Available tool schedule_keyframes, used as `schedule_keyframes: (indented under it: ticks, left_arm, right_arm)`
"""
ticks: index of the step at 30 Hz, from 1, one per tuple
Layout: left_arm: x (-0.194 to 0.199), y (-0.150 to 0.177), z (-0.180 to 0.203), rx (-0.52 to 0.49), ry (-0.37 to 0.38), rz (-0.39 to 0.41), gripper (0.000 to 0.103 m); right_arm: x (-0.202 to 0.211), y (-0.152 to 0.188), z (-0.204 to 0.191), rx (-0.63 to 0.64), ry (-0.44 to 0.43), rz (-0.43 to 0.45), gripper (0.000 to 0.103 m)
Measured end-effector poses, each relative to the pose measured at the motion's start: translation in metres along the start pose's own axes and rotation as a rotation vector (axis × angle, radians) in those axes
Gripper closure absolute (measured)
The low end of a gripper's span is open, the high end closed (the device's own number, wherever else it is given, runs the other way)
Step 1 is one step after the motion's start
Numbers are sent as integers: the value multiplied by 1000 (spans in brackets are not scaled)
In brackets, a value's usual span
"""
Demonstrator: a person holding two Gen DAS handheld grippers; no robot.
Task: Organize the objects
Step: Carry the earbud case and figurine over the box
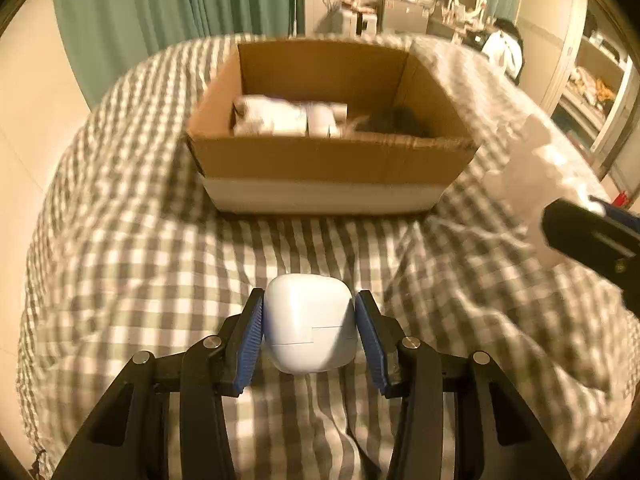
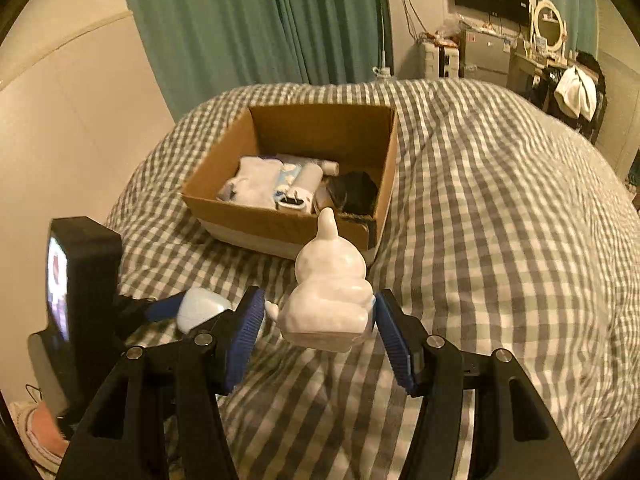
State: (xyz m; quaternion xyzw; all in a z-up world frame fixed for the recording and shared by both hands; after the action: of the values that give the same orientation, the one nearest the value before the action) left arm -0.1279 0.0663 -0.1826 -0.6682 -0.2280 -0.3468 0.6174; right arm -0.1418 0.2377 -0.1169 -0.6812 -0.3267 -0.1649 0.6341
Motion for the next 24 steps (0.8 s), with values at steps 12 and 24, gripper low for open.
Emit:
schedule_keyframes:
  ticks: [12, 24]
  left_arm:
    - [71, -69, -21, 26, -6, 193, 57]
    - [81, -151, -34, 14, -23, 280, 57]
  right_arm:
    - [52, -33, -21, 59, 21, 107, 46]
    - [46, -92, -39, 160, 7, 150, 46]
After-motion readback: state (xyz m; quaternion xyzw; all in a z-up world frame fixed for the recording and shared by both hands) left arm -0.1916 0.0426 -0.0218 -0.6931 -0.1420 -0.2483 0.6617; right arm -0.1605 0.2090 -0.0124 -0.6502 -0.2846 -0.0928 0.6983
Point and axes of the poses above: each gripper's, at about its wrist camera, not at the fingertips, and x roughly against the way its jaws point, z to its right, y to its underside, the point moved 10 cm from there along -x, roughly the way its jaws point, and after that the axes turned 9 degrees about z, right-handed, at the moved point
